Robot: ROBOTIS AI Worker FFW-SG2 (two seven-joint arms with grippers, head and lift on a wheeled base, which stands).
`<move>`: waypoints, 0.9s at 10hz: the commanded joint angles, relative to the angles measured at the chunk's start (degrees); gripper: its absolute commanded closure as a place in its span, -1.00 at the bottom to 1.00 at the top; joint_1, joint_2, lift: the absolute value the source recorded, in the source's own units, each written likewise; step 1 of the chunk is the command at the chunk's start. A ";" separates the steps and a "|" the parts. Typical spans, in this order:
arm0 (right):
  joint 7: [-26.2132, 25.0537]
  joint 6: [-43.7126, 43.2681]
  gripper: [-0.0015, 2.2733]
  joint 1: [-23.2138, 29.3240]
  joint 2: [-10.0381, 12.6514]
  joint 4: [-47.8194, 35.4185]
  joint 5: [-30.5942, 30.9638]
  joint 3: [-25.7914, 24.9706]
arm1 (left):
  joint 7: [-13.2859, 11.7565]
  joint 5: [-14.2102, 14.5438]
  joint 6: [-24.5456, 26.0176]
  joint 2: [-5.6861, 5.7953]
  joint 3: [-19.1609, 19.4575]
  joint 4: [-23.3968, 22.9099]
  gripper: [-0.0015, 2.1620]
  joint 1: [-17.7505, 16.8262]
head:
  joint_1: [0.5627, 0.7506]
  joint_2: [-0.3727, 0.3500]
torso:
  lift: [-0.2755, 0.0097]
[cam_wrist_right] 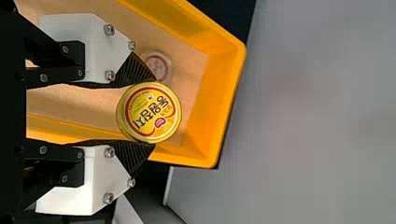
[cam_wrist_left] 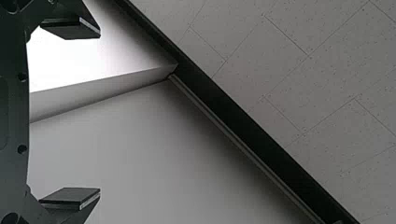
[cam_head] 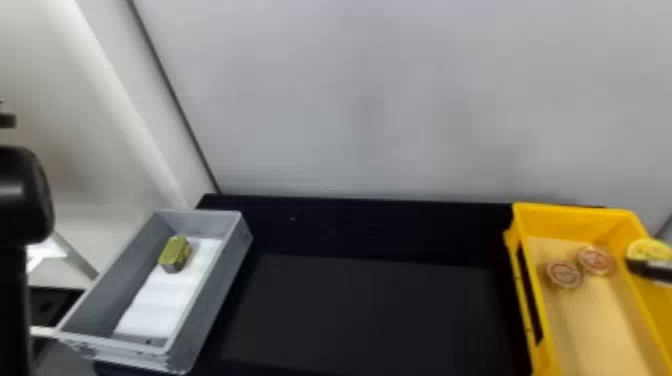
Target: Pick up the round yellow can and place it in the yellow rectangular box
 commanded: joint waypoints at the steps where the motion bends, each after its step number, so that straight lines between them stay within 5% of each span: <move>1: -0.36 -3.30 -0.34 1.07 0.39 7.56 -2.62 0.64 | -0.07 0.00 -0.13 -0.44 -0.13 0.12 -0.91 0.12 | 0.51 0.56 | 0.93; 7: -2.03 -4.88 -0.34 1.42 0.57 19.08 -6.04 2.49 | 0.01 0.00 -0.75 -1.05 -0.40 0.56 -0.91 0.21 | 0.51 0.56 | 0.93; 8: -2.03 -4.36 -0.51 1.42 0.57 19.16 -6.22 3.28 | 0.01 0.00 -0.75 -0.96 -0.40 0.56 -0.91 0.21 | 0.51 0.56 | 0.93; 9: -2.65 -3.04 -0.95 1.42 0.57 18.46 -6.31 3.98 | -0.07 0.00 -0.84 -0.96 -0.22 0.56 -0.91 0.30 | 0.51 0.56 | 0.93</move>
